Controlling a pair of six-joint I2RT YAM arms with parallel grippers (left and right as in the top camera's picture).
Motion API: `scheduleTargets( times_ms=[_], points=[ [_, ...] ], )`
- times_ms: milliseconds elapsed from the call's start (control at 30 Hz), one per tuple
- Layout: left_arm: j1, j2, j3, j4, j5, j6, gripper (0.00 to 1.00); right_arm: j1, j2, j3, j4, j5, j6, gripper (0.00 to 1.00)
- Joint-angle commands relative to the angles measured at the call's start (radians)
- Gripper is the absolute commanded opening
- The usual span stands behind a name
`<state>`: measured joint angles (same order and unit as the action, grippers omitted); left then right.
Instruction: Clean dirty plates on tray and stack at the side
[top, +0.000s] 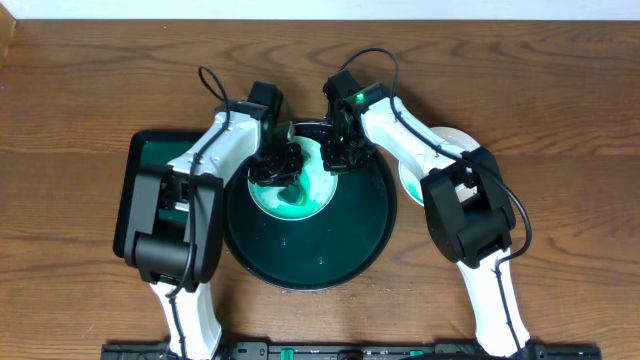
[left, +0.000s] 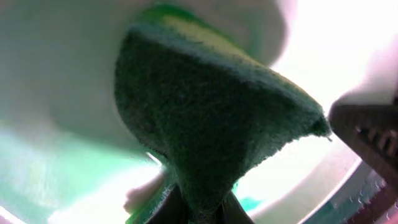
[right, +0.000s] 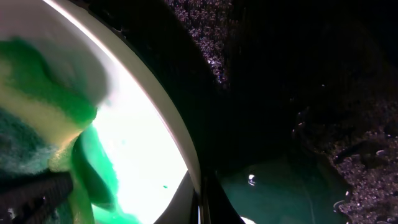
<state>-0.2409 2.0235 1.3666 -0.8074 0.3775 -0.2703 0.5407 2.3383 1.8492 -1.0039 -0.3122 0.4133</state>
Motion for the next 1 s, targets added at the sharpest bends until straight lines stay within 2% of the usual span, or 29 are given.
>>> scheduleTargets(
  times_ms=[0,233,600,667,767,967],
  points=[
    [0.016,0.028,0.04,-0.042,-0.323,-0.136,0.07,0.003,0.025,-0.026,-0.011,0.053,0.008,0.01],
    [0.028,-0.042,0.181,-0.216,-0.58,-0.17,0.07,0.003,0.025,-0.026,-0.011,0.053,0.008,0.01],
    [0.056,-0.281,0.203,-0.298,-0.588,-0.17,0.07,0.006,-0.022,-0.02,-0.012,0.013,-0.119,0.01],
    [0.076,-0.32,0.203,-0.307,-0.588,-0.17,0.07,0.011,-0.053,-0.02,-0.011,0.066,-0.12,0.01],
    [0.124,-0.372,0.203,-0.31,-0.588,-0.169,0.07,0.043,-0.153,-0.02,-0.01,0.256,-0.123,0.01],
    [0.181,-0.374,0.196,-0.311,-0.588,-0.169,0.07,0.119,-0.287,-0.02,-0.032,0.581,-0.123,0.01]
  ],
)
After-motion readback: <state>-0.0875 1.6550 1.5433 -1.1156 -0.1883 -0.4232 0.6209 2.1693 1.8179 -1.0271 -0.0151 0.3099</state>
